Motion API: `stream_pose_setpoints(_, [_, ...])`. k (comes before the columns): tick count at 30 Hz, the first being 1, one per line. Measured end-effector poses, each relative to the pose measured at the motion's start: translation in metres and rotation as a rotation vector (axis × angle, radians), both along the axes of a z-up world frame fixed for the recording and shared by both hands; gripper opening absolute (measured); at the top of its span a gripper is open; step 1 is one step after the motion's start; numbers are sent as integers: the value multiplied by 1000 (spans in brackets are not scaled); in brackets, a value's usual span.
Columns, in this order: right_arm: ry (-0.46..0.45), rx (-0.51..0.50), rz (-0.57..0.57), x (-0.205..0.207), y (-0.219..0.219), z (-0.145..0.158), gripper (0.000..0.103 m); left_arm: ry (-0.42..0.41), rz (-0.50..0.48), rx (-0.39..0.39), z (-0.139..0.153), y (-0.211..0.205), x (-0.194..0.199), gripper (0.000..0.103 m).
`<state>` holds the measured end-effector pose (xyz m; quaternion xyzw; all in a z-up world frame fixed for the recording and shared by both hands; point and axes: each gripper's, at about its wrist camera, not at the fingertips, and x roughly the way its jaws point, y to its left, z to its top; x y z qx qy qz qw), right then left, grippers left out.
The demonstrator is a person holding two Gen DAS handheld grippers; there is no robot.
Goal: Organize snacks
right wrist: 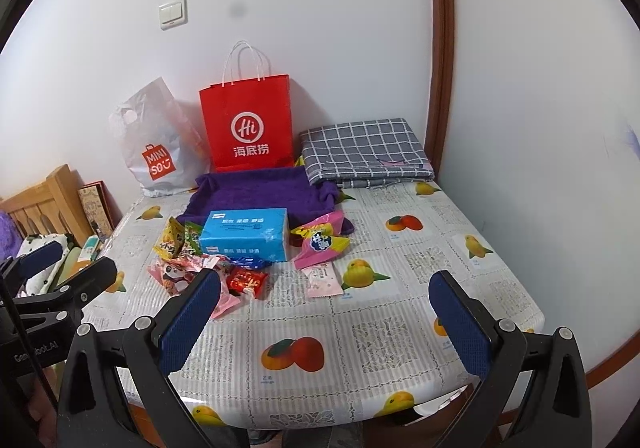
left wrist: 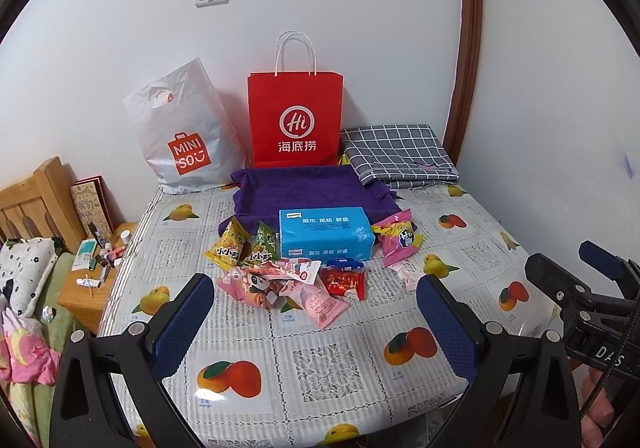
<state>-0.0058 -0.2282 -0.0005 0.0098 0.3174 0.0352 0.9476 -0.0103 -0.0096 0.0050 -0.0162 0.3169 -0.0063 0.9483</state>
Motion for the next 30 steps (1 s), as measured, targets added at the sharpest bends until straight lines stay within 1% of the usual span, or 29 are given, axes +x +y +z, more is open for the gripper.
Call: stream_pose_setpoints(30, [-14,8,12,-3,2,4,103,-3,-4,-3,3,-6,-1,102])
